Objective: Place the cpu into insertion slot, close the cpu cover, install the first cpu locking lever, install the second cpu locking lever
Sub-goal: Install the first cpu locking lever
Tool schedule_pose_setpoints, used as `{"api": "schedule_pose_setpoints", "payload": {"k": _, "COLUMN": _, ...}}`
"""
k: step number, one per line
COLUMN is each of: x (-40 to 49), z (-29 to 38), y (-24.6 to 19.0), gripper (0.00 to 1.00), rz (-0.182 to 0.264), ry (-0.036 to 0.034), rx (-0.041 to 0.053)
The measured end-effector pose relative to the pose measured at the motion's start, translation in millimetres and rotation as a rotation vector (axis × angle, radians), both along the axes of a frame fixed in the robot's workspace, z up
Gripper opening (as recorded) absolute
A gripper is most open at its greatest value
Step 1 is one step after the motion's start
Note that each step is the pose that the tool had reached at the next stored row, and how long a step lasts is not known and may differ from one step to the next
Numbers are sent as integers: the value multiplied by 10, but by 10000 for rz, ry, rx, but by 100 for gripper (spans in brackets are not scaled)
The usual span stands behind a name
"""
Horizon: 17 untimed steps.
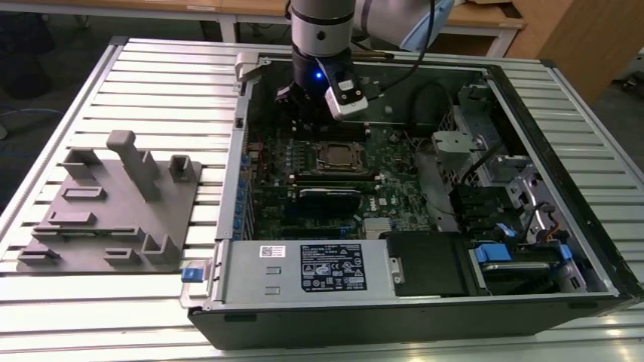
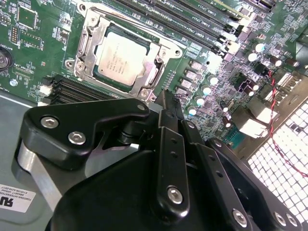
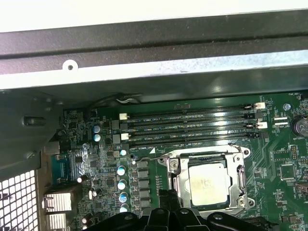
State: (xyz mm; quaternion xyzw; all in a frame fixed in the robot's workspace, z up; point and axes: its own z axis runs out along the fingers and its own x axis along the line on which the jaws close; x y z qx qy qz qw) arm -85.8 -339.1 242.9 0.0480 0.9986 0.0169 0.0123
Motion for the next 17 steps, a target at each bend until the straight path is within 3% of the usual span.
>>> {"api": "schedule_pose_setpoints", "payload": {"k": 17, "x": -2, "z": 17, "y": 0, "gripper": 10, "rz": 0, "ry": 0, "rx": -1}}
